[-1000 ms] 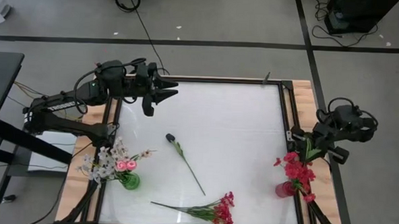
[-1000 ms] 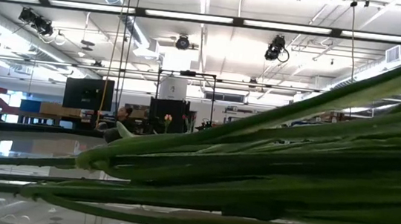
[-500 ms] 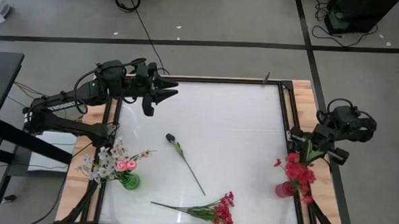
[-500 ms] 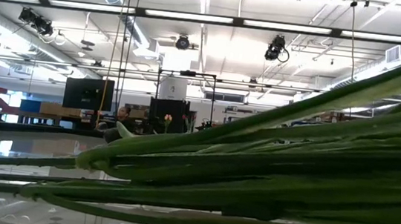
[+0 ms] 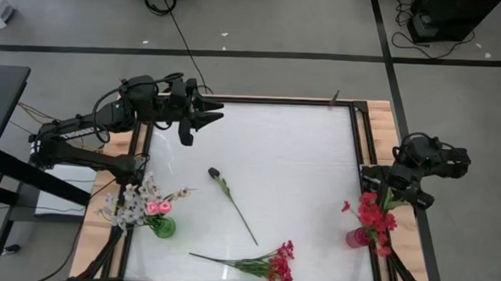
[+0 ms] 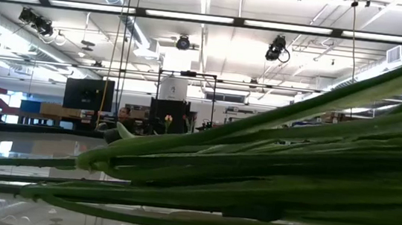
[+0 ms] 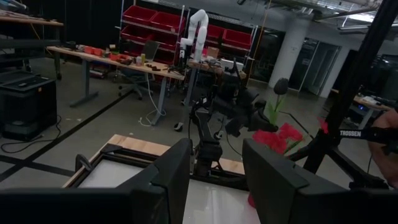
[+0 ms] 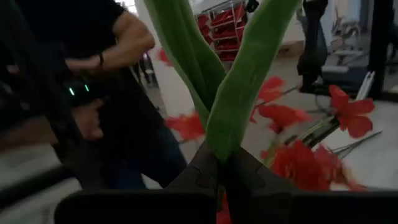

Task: Sort flowers into vase by color
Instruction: Put the top black flower into the red vase

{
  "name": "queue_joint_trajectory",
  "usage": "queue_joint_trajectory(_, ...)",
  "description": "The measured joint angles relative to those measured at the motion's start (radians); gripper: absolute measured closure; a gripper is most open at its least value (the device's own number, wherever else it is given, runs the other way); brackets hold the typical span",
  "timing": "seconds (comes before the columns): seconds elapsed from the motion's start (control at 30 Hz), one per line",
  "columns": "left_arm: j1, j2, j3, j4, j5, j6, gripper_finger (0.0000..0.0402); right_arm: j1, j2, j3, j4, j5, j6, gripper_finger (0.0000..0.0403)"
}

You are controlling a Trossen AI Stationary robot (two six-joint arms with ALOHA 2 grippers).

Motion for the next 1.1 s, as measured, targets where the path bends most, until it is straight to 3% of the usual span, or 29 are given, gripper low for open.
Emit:
queue_joint_trajectory(0.2, 0.0, 0.0, 0.0, 0.0, 0.0, 0.0, 0.0248, 0.0, 0.0, 0.0, -0.027, 0.083, -0.133, 0.0382)
queue_joint_trajectory(0.6, 0.0, 0.0, 0.0, 0.0, 0.0, 0.0, 0.0248, 0.0, 0.0, 0.0, -0.039, 0.143, -0.114, 0.0371)
queue_joint_trajectory(0.87, 0.0, 0.0, 0.0, 0.0, 0.0, 0.0, 0.0248, 0.0, 0.0, 0.009, -0.072, 0.238, 0.008, 0.0311)
queue_joint_trajectory(1.1, 0.0, 0.0, 0.0, 0.0, 0.0, 0.0, 0.0248, 0.0, 0.0, 0.048, -0.078, 0.258, 0.171, 0.0238)
